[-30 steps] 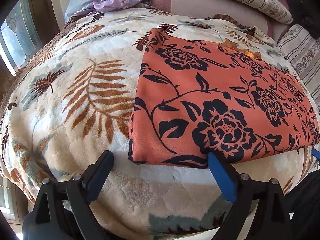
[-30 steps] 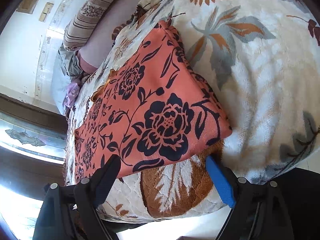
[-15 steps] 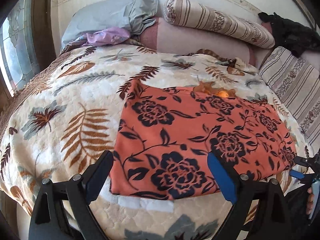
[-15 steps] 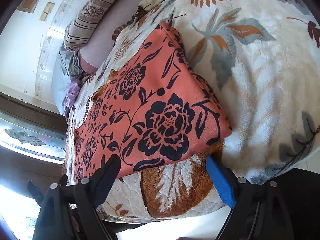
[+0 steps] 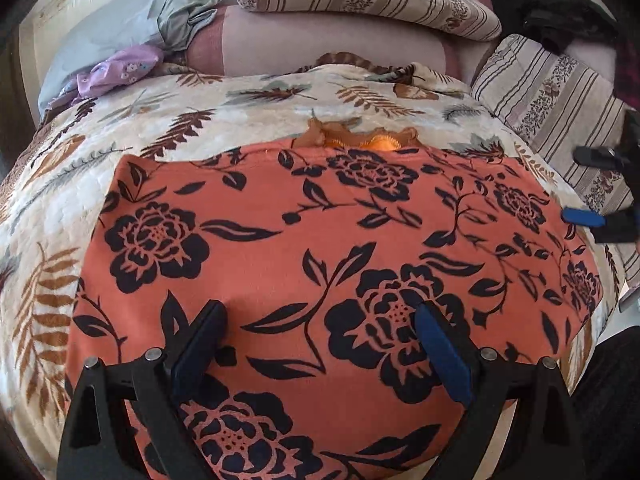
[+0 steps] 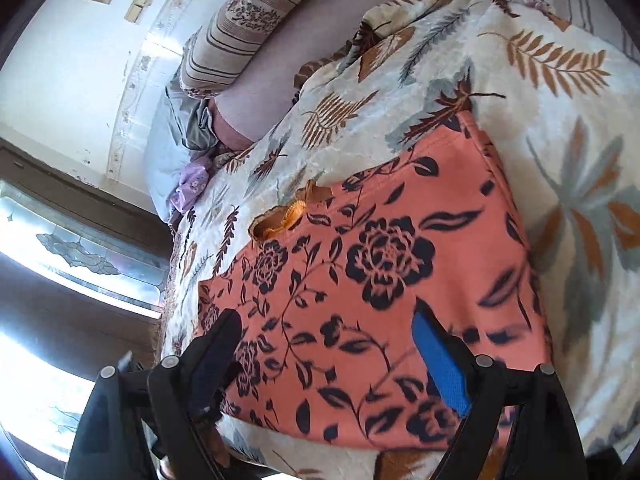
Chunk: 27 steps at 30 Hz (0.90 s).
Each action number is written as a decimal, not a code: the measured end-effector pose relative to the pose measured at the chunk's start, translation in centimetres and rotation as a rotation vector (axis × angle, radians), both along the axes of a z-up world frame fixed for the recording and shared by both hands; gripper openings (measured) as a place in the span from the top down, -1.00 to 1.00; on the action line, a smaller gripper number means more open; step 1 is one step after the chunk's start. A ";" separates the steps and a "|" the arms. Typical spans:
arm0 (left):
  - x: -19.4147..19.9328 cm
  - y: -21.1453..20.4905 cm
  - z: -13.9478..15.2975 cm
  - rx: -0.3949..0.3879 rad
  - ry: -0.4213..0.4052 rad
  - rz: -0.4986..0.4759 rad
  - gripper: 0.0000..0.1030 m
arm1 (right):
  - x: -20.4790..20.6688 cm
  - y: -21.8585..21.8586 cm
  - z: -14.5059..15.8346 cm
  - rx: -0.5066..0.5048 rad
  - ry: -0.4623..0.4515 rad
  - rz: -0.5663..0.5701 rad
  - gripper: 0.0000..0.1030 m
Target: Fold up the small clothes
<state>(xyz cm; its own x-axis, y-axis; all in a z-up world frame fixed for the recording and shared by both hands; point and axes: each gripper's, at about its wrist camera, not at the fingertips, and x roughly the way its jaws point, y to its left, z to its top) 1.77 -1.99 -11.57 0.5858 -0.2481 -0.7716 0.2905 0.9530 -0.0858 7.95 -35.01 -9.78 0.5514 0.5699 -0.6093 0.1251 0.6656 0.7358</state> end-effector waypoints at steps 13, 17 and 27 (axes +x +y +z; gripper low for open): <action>0.2 -0.5 0.0 0.031 -0.039 -0.033 -0.88 | 8.8 -8.0 -3.1 0.093 0.119 -0.274 -0.73; 0.0 -0.4 0.0 0.036 -0.037 -0.028 -0.88 | 4.4 -5.7 0.2 0.013 0.052 -0.221 -0.73; -1.3 -0.4 -0.1 0.061 -0.064 -0.016 -0.88 | -12.5 0.1 -4.6 0.188 0.146 -0.167 -0.73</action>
